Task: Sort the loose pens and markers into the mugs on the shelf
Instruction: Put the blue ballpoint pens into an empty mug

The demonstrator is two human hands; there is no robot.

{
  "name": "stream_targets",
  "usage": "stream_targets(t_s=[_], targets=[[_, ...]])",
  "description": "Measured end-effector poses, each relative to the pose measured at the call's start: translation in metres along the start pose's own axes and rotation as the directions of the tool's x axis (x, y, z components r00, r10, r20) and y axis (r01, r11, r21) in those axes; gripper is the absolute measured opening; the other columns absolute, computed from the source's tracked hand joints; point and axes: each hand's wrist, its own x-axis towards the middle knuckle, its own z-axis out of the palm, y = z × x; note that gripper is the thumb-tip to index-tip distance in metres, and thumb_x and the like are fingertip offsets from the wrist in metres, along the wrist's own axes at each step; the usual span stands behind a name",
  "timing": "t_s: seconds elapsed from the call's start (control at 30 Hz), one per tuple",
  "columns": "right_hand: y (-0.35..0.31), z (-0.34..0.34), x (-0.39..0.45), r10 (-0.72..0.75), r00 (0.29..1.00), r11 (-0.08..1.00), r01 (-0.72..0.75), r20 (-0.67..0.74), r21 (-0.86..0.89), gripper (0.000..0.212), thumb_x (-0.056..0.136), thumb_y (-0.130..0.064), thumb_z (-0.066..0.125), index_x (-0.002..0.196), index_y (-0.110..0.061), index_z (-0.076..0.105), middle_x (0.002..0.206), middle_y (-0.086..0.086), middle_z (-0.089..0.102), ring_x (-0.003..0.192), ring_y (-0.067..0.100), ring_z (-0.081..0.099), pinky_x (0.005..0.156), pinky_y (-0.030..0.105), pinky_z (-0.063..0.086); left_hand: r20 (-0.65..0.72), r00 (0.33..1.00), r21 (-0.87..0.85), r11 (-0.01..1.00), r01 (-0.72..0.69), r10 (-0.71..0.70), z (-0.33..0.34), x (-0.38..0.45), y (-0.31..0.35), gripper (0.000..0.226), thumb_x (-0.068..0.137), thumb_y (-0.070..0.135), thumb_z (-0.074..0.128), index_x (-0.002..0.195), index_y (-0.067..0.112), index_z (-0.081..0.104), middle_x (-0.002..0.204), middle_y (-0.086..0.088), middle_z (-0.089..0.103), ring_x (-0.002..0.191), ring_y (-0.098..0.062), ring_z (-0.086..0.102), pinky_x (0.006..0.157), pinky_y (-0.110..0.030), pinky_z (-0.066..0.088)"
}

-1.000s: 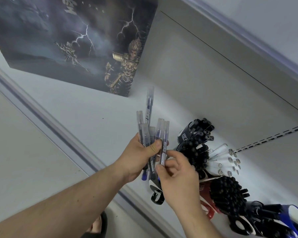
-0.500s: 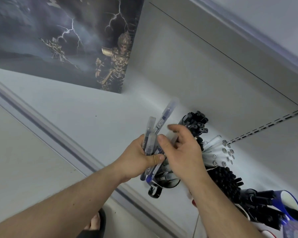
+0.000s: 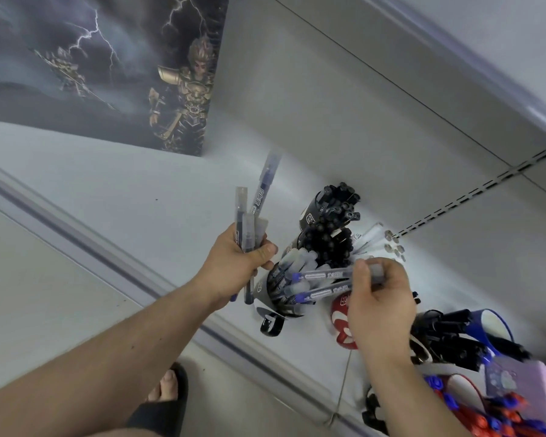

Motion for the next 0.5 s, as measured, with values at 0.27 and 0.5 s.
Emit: stream_targets(t_s=[0.27, 0.5], targets=[[0.038, 0.047, -0.025, -0.367, 0.927, 0.865, 0.372, 0.081, -0.337, 0.026, 0.089, -0.024, 0.063, 0.106, -0.005, 0.064, 0.101, 0.012, 0.066, 0.083, 0.027, 0.060, 0.078, 0.026, 0.048, -0.001, 1.000, 0.015, 1.000, 0.006, -0.006, 0.004, -0.009, -0.001, 0.018, 0.090, 0.003, 0.063, 0.088, 0.017, 0.052, 0.067, 0.001, 0.049, 0.043, 0.002, 0.048, 0.033, -0.009, 0.032], [0.036, 0.044, -0.035, -0.164, 0.902, 0.664, 0.401, 0.399, -0.631, 0.076, 0.096, -0.063, 0.001, 0.151, -0.022, 0.035, 0.163, -0.002, 0.020, 0.144, 0.029, 0.019, 0.108, 0.045, 0.011, 0.016, 1.000, 0.052, 0.999, 0.007, -0.008, 0.005, -0.011, -0.001, 0.020, 0.091, 0.005, 0.063, 0.084, 0.019, 0.052, 0.066, 0.000, 0.049, 0.045, -0.001, 0.047, 0.033, -0.009, 0.031]])
